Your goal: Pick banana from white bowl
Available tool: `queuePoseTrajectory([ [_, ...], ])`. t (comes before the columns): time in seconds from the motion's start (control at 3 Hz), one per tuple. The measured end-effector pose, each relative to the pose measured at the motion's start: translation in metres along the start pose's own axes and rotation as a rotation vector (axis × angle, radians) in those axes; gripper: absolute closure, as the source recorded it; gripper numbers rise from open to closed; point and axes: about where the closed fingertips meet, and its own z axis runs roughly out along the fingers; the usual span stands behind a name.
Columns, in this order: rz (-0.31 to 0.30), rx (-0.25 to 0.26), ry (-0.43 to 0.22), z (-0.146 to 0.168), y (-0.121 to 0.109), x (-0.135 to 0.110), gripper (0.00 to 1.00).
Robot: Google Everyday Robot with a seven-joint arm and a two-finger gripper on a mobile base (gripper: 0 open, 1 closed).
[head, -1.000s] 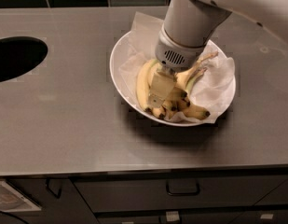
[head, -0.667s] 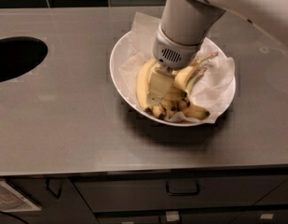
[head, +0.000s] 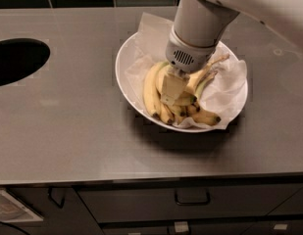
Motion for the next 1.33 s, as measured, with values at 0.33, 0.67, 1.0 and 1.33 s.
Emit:
queuePoseTrajectory([
  [0.33,0.022,-0.007,0.011,0.0052,-0.0025,0.0032,0.46],
  [0.67,0.031,-0.020,0.025,0.0117,-0.0038,0.0029,0.46],
  [1.0,0.031,-0.020,0.026,0.0119,-0.0038,0.0029,0.63],
  [1.33,0.031,-0.020,0.025,0.0119,-0.0038,0.0029,0.87],
])
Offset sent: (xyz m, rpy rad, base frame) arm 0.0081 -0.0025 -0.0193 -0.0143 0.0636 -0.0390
